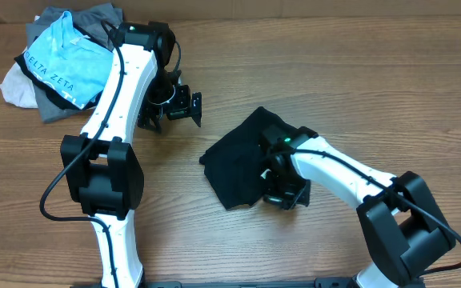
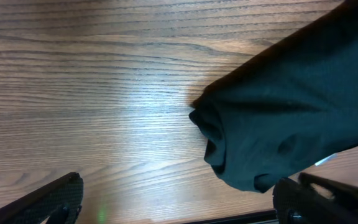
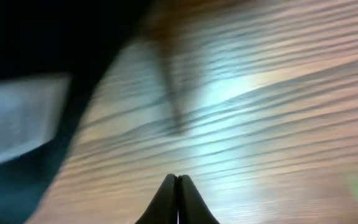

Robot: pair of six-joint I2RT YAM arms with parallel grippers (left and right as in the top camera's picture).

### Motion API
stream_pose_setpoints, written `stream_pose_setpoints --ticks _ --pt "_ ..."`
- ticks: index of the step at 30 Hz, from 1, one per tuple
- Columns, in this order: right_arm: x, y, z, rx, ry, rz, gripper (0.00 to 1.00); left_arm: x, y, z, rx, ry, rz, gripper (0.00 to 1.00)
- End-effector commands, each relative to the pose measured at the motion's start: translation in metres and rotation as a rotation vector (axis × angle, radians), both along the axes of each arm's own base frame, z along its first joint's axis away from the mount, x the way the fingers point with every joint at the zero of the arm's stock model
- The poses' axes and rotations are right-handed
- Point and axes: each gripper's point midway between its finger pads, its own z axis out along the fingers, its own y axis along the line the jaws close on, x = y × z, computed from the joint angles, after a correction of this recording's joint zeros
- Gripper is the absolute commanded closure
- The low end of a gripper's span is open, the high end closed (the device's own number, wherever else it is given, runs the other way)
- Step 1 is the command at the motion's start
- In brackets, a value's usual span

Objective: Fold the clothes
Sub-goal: 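Grasp the folded black shirt with the left gripper and lift it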

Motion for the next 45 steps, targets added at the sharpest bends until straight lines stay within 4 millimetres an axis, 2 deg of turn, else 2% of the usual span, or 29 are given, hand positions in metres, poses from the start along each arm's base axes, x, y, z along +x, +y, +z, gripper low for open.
stream_pose_setpoints --ticks 1,5,6,7,8,9,10,11,12,16,19,23,26,29,34,39,40,43,45 --pt "0.012 -0.022 0.004 -0.072 -0.054 -0.019 0.96 0.001 -0.005 0.000 -0.017 -0.016 -0.035 0.00" --pt "0.021 -0.023 0.024 -0.033 -0.123 -0.045 0.96 0.016 -0.018 0.001 -0.090 -0.088 -0.071 0.00" --pt "0.024 -0.023 0.031 -0.018 -0.148 -0.052 0.94 0.021 -0.028 0.002 -0.147 -0.120 -0.113 0.00" --pt "0.027 -0.024 0.038 -0.004 -0.172 -0.060 0.88 0.025 -0.038 0.004 -0.204 -0.152 -0.155 0.00" --pt "0.030 -0.025 0.045 0.009 -0.195 -0.071 0.78 0.029 -0.047 0.006 -0.250 -0.177 -0.185 0.00" --pt "0.032 -0.028 0.051 0.020 -0.215 -0.080 0.55 0.032 -0.055 0.007 -0.289 -0.198 -0.211 0.00" --pt "0.034 -0.032 0.058 0.030 -0.236 -0.093 0.23 0.035 -0.062 0.007 -0.320 -0.214 -0.230 0.00" --pt "0.035 -0.034 0.061 0.038 -0.244 -0.096 0.09 0.036 -0.069 0.006 -0.344 -0.224 -0.247 0.00" --pt "0.036 -0.036 0.067 0.060 -0.257 -0.097 0.00 0.038 -0.076 0.006 -0.368 -0.236 -0.267 0.00" --pt "0.042 -0.040 0.094 0.211 -0.309 -0.102 0.00 0.042 -0.101 -0.018 -0.392 -0.237 -0.326 0.00" --pt "0.045 -0.048 0.108 0.267 -0.351 -0.115 0.00 0.039 -0.118 -0.043 -0.418 -0.210 -0.393 0.00" --pt "0.045 -0.059 0.120 0.272 -0.391 -0.142 0.00 0.031 -0.130 -0.077 -0.430 -0.146 -0.420 0.00" --pt "0.044 -0.061 0.122 0.274 -0.401 -0.130 0.00 0.026 -0.134 -0.094 -0.455 -0.112 -0.439 0.00" --pt "0.044 -0.061 0.122 0.273 -0.401 -0.130 0.00 0.020 -0.138 -0.102 -0.489 -0.080 -0.445 0.00" --pt "0.046 -0.062 0.122 0.269 -0.411 -0.130 0.00 0.002 -0.144 -0.104 -0.511 -0.029 -0.507 0.00" --pt "0.047 -0.065 0.122 0.250 -0.416 -0.130 0.00 -0.034 -0.148 -0.096 -0.535 0.073 -0.604 0.01" --pt "0.047 -0.065 0.122 0.250 -0.417 -0.130 0.00 -0.042 -0.151 -0.094 -0.533 0.103 -0.615 0.09" --pt "0.047 -0.065 0.122 0.251 -0.417 -0.130 0.00 -0.049 -0.162 -0.092 -0.549 0.108 -0.634 0.24" --pt "0.047 -0.065 0.122 0.250 -0.416 -0.130 0.00 -0.051 -0.171 -0.093 -0.562 0.095 -0.652 0.41"
